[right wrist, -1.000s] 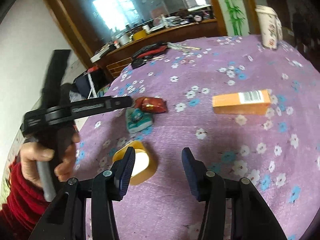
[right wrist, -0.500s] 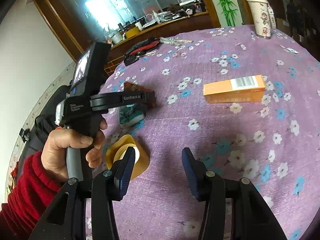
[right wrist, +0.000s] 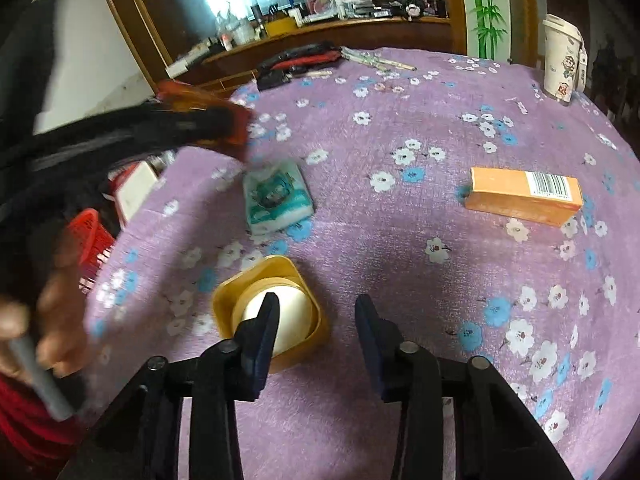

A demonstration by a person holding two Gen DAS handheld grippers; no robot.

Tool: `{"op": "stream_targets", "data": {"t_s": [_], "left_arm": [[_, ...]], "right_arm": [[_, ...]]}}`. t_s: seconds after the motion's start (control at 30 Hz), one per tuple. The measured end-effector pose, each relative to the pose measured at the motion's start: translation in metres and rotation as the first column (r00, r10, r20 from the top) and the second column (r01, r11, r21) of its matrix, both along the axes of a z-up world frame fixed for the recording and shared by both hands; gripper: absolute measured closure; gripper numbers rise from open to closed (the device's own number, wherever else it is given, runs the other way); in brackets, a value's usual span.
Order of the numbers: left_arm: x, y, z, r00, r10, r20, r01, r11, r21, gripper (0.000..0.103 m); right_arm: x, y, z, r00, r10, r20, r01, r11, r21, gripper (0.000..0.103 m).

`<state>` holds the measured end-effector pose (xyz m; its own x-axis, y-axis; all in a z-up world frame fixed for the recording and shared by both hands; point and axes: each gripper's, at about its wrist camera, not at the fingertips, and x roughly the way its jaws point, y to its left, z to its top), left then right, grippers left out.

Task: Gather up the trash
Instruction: 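Lift the snack wrapper with the left tool while the right tool lifts the yellow box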

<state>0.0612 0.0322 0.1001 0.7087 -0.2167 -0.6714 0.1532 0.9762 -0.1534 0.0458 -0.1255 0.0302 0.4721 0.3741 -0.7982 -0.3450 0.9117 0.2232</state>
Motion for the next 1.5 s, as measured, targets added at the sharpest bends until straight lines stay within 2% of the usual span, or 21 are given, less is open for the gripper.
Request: {"op": "stream_targets", "data": {"t_s": [0.13,0.2,0.33,0.47,0.63,0.73,0.83,0.93,1.0,1.5], "left_arm": [[-0.019,0.018,-0.005,0.999,0.023,0.032,-0.023,1.000,0.007,0.077],[-0.024,0.025,-0.011,0.999,0.029,0.042,-0.028,0.999,-0.015,0.077],[-0.022,0.032,-0.022,0.997,0.052,0.057,-0.051,0.998,-0.019,0.077],[-0.019,0.038,-0.032,0.994,0.083,0.072,-0.082,0.997,-0.013,0.077],[-0.017,0.043,-0.038,0.990,0.114,0.084,-0.114,0.993,-0.005,0.077],[-0.018,0.044,-0.042,0.987,0.126,0.095,-0.128,0.992,0.017,0.077],[-0.018,0.043,-0.043,0.986,0.129,0.103,-0.133,0.991,0.034,0.077],[-0.019,0.040,-0.045,0.987,0.126,0.102,-0.131,0.990,0.045,0.077],[-0.020,0.038,-0.044,0.986,0.127,0.108,-0.134,0.990,0.055,0.077],[-0.024,0.030,-0.043,0.980,0.128,0.155,-0.149,0.981,0.128,0.077]], "right_arm": [[0.001,0.009,-0.009,1.000,0.008,-0.012,-0.009,0.999,-0.047,0.076],[-0.001,0.014,-0.011,1.000,0.002,0.000,-0.002,0.996,-0.093,0.092],[-0.005,0.016,-0.001,0.998,-0.021,0.052,0.027,0.992,-0.125,0.093],[-0.002,0.014,0.015,0.990,-0.082,0.114,0.095,0.989,-0.111,0.093],[0.008,0.011,0.025,0.951,-0.205,0.230,0.223,0.973,-0.054,0.093],[0.012,0.013,0.021,0.933,-0.239,0.269,0.253,0.967,-0.020,0.093],[0.012,0.015,0.021,0.936,-0.225,0.270,0.228,0.973,0.020,0.093],[0.010,0.017,0.025,0.926,-0.214,0.311,0.220,0.975,0.015,0.093],[0.010,0.016,0.022,0.931,-0.205,0.303,0.207,0.978,0.026,0.093],[0.004,0.020,0.020,0.929,-0.169,0.330,0.179,0.984,0.000,0.093]]}}
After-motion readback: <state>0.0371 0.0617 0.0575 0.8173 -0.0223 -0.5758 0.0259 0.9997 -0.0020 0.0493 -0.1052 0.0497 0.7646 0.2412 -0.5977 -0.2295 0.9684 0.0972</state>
